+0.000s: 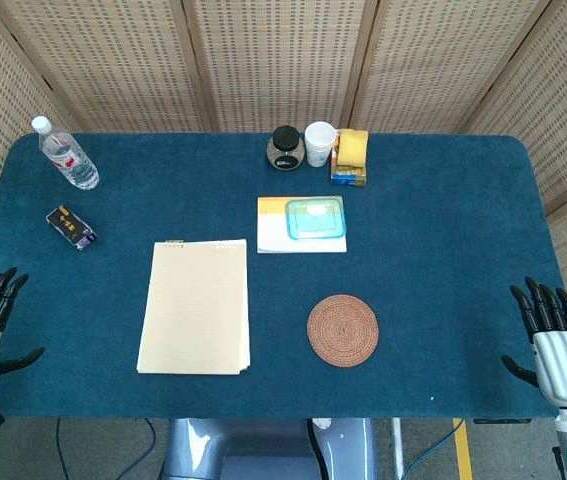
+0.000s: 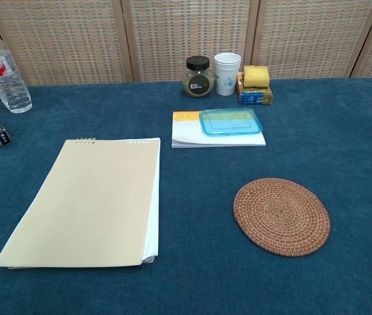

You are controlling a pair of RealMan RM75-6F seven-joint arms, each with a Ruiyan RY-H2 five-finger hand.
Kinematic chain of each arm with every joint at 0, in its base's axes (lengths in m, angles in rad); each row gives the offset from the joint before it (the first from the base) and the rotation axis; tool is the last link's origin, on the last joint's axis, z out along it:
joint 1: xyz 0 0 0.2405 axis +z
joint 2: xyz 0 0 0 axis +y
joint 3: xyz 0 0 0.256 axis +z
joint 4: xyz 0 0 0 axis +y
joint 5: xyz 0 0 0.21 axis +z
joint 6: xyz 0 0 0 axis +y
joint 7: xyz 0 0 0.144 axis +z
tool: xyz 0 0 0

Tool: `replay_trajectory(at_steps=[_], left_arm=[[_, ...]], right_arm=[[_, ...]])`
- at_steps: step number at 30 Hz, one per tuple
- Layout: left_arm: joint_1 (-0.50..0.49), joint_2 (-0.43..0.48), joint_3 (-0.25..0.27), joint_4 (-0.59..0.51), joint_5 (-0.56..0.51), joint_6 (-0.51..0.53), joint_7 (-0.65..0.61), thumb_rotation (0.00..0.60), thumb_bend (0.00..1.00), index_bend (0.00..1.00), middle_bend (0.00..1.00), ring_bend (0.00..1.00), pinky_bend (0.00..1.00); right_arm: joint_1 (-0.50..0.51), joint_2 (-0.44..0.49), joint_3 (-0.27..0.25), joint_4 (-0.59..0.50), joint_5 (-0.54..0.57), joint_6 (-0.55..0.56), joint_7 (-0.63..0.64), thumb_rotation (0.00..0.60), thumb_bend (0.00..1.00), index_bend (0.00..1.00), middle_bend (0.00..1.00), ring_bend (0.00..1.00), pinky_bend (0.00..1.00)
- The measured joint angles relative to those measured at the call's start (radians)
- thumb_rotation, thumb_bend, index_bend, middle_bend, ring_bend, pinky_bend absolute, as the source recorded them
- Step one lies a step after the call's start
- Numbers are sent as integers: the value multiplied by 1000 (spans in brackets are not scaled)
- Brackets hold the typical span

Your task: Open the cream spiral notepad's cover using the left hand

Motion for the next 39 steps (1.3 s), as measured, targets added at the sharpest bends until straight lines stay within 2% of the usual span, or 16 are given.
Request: replay_trajectory(at_steps=[9, 15, 19, 22, 31, 39], left_arm=[[-5, -7, 15, 5, 43, 1, -7, 600, 0, 0, 0, 0, 0], [-45, -45, 57, 32, 183, -27, -15, 600, 2, 0, 0, 0, 0], [-89, -120, 92, 69, 282, -72, 11, 600, 81, 0, 0, 0, 0], [-116, -172, 106, 87, 309, -115, 47, 600, 131, 0, 0, 0, 0], [-170, -313, 109, 141, 298, -227, 157, 600, 225, 0, 0, 0, 0], [-200, -384, 104, 206, 260, -278, 176, 600, 244, 0, 0, 0, 0]], right_arm=[[2, -2, -4, -2, -9, -2, 0, 600, 0, 0, 0, 0, 0], [2, -1, -3, 1, -7, -4, 4, 600, 0, 0, 0, 0, 0], [2, 2, -2, 2, -6, -5, 9, 600, 0, 0, 0, 0, 0], [3, 3, -3, 2, -5, -7, 11, 600, 0, 0, 0, 0, 0], [6, 5, -2, 7, 1, -18, 27, 600, 0, 0, 0, 0, 0], [9, 5, -4, 8, 3, -25, 28, 600, 0, 0, 0, 0, 0]])
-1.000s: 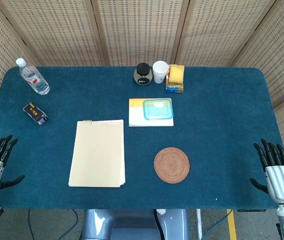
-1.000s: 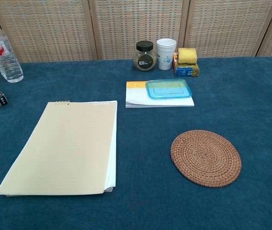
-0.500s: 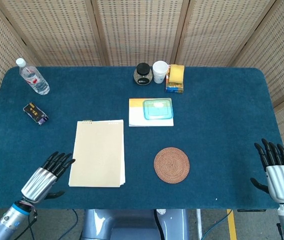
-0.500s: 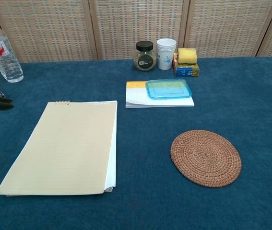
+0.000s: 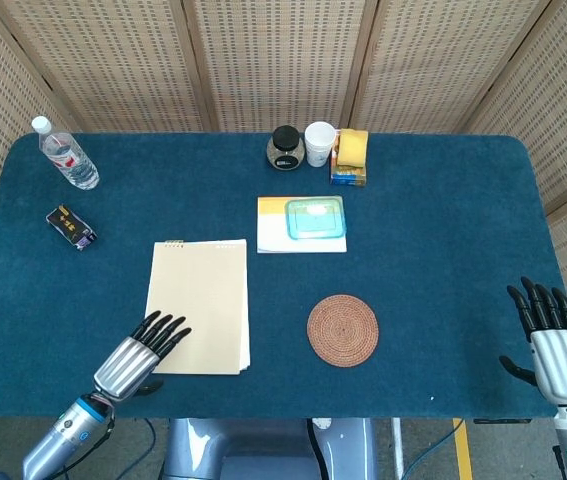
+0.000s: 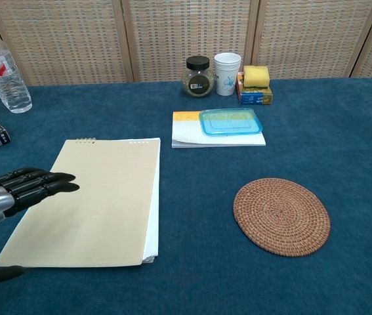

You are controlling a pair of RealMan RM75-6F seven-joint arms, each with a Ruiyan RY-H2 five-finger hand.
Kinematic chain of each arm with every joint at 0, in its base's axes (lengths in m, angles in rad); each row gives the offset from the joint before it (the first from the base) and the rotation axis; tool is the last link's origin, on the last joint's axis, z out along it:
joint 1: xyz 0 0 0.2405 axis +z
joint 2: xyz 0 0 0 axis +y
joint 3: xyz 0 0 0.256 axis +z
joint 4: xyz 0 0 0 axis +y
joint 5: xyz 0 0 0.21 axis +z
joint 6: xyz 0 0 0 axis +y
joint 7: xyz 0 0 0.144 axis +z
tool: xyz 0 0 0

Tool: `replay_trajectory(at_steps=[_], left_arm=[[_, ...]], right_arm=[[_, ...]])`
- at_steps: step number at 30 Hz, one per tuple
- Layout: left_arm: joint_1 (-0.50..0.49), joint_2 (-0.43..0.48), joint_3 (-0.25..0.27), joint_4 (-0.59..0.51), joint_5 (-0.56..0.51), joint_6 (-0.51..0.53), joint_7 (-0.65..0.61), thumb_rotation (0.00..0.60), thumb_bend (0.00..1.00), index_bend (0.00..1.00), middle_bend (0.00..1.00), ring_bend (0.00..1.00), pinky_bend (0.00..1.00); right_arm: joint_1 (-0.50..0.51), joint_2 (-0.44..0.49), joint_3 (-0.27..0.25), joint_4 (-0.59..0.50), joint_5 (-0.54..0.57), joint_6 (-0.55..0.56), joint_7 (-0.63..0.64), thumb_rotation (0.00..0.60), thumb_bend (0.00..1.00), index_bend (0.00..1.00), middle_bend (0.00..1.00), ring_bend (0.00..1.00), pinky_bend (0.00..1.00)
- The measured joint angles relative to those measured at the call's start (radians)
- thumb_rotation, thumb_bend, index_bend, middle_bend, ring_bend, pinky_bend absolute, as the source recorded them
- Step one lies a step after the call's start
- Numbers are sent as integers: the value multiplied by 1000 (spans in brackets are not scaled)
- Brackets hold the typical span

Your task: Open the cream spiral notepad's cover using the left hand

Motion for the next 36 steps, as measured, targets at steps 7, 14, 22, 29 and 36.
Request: replay_trajectory(at_steps=[7, 14, 22, 29, 36], left_arm=[[-20, -43, 1, 37, -26, -27, -4, 600, 247, 0, 0, 0, 0], [-37, -79, -5, 68, -64, -55, 2, 600, 247, 0, 0, 0, 0], [-51, -98, -8, 87, -96, -69, 16, 600, 299, 0, 0, 0, 0], [-58, -98, -6, 91, -108, -61, 7, 600, 299, 0, 0, 0, 0], [-67, -94, -13, 83, -124, -61, 5, 600, 299, 0, 0, 0, 0]], right_arm=[[3, -3, 0, 5, 6, -9, -2, 600, 0, 0, 0, 0, 0], [5, -4, 1, 8, 11, -14, 3, 600, 0, 0, 0, 0, 0], [7, -4, 3, 13, 16, -17, 9, 600, 0, 0, 0, 0, 0], [7, -4, 4, 14, 17, -18, 12, 600, 0, 0, 0, 0, 0], [8, -4, 3, 14, 19, -21, 17, 600, 0, 0, 0, 0, 0]])
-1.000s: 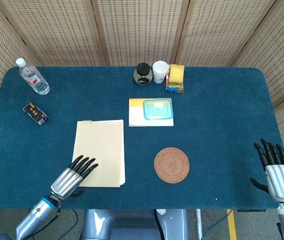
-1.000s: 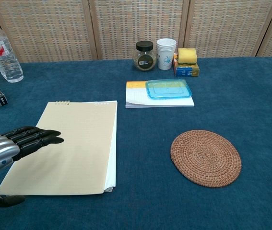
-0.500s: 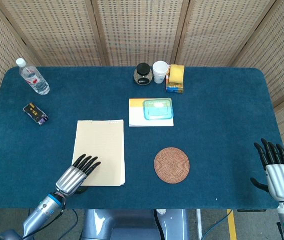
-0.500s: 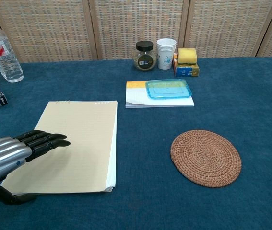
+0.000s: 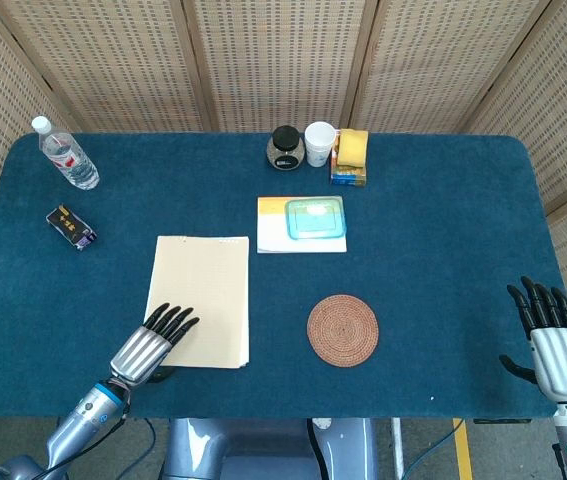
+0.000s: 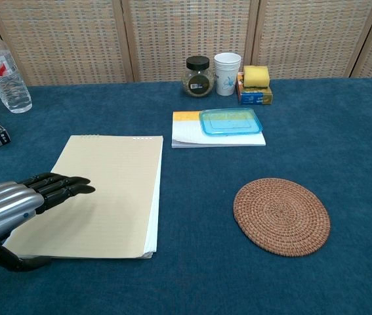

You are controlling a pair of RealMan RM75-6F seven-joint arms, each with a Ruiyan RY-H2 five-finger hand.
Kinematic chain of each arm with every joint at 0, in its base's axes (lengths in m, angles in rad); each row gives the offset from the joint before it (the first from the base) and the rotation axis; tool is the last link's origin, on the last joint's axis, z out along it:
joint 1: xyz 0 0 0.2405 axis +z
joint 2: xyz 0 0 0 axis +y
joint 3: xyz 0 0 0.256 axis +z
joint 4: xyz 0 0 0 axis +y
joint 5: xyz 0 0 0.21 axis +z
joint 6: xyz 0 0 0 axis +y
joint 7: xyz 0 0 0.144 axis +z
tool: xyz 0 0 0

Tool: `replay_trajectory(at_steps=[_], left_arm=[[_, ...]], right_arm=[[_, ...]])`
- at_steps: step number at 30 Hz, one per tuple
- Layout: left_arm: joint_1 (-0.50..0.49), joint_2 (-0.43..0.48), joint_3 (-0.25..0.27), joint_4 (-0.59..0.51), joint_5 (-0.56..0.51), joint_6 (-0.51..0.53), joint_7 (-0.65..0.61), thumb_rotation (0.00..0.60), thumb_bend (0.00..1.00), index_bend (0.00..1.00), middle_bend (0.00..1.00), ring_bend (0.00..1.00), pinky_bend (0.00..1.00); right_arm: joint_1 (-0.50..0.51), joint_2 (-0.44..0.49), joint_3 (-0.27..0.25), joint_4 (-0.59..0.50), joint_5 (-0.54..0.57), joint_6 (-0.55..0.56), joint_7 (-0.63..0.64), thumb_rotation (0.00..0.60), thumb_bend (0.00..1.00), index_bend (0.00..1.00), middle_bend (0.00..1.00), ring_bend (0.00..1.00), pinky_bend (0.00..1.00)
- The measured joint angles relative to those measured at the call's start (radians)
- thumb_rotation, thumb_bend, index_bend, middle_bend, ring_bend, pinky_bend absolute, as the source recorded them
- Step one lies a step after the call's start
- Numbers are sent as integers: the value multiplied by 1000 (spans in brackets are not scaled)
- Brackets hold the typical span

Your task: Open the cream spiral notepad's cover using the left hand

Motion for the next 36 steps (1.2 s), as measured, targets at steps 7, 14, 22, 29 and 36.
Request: replay_trajectory(at_steps=[7, 14, 22, 29, 36], left_arm=[[-7, 18, -5, -24, -6, 13, -4, 600, 298, 0, 0, 0, 0], [-19, 34, -11, -51, -21, 2, -4, 600, 296, 0, 0, 0, 0], [-30, 37, -11, -71, -48, -21, 27, 600, 296, 0, 0, 0, 0], [-38, 34, -16, -67, -64, -28, 34, 600, 297, 0, 0, 0, 0], [-45, 22, -33, -55, -64, -5, 22, 600, 365, 0, 0, 0, 0]], right_arm=[[1, -1, -1, 1, 1, -3, -5, 600, 0, 0, 0, 0, 0], [1, 0, 0, 0, 4, -4, -5, 600, 0, 0, 0, 0, 0], [2, 1, 1, -1, 8, -5, -5, 600, 0, 0, 0, 0, 0], [3, -1, 0, 0, 8, -8, -6, 600, 0, 0, 0, 0, 0], [3, 0, 0, 0, 9, -9, -2, 600, 0, 0, 0, 0, 0]])
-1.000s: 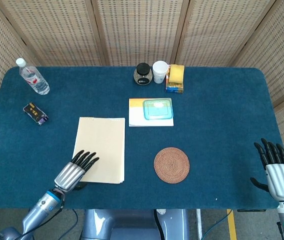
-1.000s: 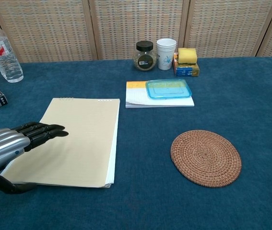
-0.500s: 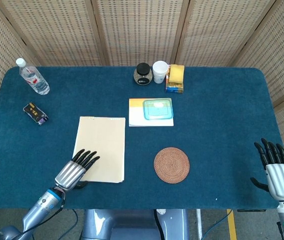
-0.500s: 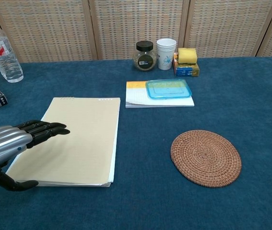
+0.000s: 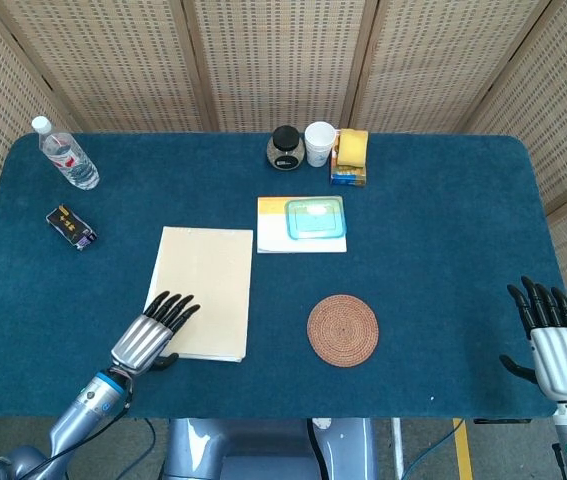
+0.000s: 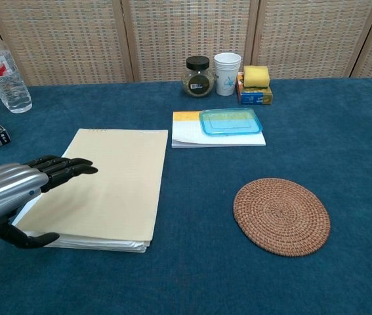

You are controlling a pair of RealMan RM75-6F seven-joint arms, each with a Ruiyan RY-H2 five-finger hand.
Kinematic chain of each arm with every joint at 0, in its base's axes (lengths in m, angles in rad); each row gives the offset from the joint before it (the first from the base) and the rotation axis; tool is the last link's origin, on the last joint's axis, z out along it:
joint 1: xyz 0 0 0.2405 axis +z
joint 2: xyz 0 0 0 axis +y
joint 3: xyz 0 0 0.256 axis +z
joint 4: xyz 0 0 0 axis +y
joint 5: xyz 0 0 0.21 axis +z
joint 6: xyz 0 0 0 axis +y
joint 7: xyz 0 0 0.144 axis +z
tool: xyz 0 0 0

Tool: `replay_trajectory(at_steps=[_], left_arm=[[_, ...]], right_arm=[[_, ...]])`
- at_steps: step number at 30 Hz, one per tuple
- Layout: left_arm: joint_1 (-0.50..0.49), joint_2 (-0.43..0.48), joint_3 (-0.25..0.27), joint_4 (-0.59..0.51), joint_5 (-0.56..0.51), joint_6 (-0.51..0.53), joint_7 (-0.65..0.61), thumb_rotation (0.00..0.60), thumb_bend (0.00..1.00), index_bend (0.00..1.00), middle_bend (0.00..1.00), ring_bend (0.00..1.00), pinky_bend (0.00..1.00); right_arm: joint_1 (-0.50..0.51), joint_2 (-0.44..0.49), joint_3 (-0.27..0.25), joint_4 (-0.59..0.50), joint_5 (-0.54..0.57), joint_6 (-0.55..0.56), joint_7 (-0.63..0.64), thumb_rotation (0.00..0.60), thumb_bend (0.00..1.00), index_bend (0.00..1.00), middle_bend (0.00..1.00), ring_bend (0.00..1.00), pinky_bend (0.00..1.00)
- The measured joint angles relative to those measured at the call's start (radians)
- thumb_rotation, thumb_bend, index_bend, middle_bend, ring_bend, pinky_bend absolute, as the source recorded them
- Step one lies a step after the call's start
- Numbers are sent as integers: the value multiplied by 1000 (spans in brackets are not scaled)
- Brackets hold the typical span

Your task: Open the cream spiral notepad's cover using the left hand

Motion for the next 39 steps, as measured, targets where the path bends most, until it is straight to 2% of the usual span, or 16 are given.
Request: replay_trajectory(at_steps=[9, 19, 21, 23, 25, 28, 32, 39], left_arm=[[-35, -11, -65, 2, -7, 34, -17, 600, 382, 0, 0, 0, 0], [-110, 14, -148, -34, -135, -84, 63, 600, 387, 11, 0, 0, 0], [-118, 13, -156, -27, -145, -89, 63, 600, 398, 85, 31, 12, 14], [-120, 9, -157, -17, -141, -80, 46, 600, 436, 306, 215, 131, 152], [-120, 7, -154, -5, -125, -61, 17, 600, 458, 483, 380, 263, 292], [-119, 5, -136, 19, -84, -32, -36, 600, 462, 637, 509, 374, 385], [-114, 10, -89, 42, -22, 4, -77, 600, 465, 713, 566, 418, 415], [-98, 36, 1, 59, 97, 81, -124, 600, 476, 733, 579, 432, 416]], right_arm=[[2, 0, 1, 3, 6, -6, 5, 600, 0, 0, 0, 0, 0], [6, 1, 4, 8, 19, -20, 14, 600, 0, 0, 0, 0, 0], [7, 1, 5, 9, 22, -22, 16, 600, 0, 0, 0, 0, 0], [8, 1, 6, 10, 24, -24, 18, 600, 0, 0, 0, 0, 0], [8, 1, 6, 11, 26, -26, 20, 600, 0, 0, 0, 0, 0], [9, 0, 4, 11, 24, -29, 19, 600, 0, 0, 0, 0, 0], [9, -1, 1, 10, 20, -27, 15, 600, 0, 0, 0, 0, 0], [9, -4, -2, 8, 17, -28, 5, 600, 0, 0, 0, 0, 0]])
